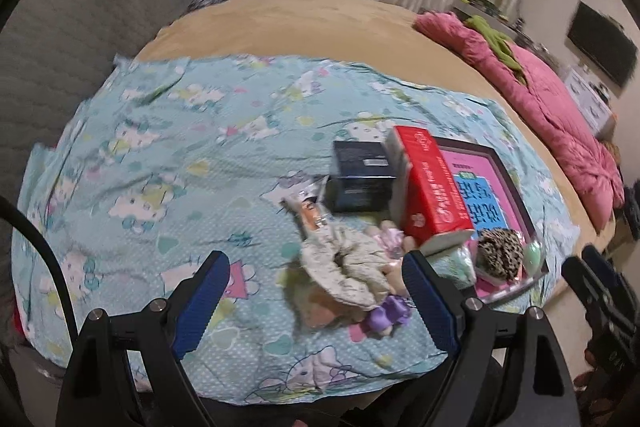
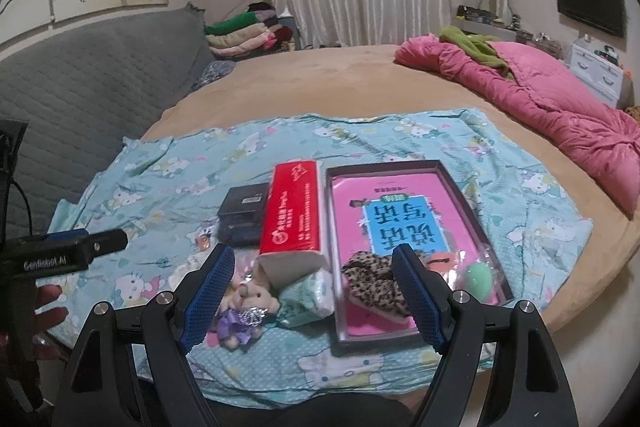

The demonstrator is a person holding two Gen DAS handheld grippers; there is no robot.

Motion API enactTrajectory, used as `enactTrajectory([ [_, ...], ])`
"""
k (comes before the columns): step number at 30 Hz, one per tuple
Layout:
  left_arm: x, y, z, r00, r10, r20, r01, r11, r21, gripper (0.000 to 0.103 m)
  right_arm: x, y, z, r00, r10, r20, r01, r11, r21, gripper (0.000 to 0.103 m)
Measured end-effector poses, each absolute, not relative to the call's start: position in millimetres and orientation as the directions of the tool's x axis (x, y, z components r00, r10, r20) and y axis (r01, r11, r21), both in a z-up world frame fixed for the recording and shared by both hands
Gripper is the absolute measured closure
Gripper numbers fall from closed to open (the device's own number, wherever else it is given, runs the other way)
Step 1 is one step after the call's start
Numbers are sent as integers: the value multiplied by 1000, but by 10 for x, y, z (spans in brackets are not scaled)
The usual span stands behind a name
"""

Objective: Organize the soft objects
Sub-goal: 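Withdraw both tools from the tray back toward the pile of items, then grasp the white floral scrunchie with left tool while right tool grasps the bagged peach ball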

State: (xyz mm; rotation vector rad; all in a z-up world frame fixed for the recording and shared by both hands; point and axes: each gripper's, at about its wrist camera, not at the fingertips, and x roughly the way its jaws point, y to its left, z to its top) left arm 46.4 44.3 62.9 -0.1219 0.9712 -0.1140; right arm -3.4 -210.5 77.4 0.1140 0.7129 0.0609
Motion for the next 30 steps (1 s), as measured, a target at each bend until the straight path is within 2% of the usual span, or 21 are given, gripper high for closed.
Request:
enactTrajectory([
  [9, 532, 718, 292, 511, -200, -836, -25, 969, -247, 15, -4, -1843, 520, 718, 127, -685, -71, 991, 109, 21],
  [21, 653, 621, -190, 476, -254, -842, -8, 956, -293, 15, 156, -1899, -54, 622, 50, -782, -55, 998, 20, 21],
  [30, 963, 654, -475, 436, -331, -837, -14, 927, -374, 15, 208, -1545, -137, 605, 141, -784, -179, 983, 39, 21],
])
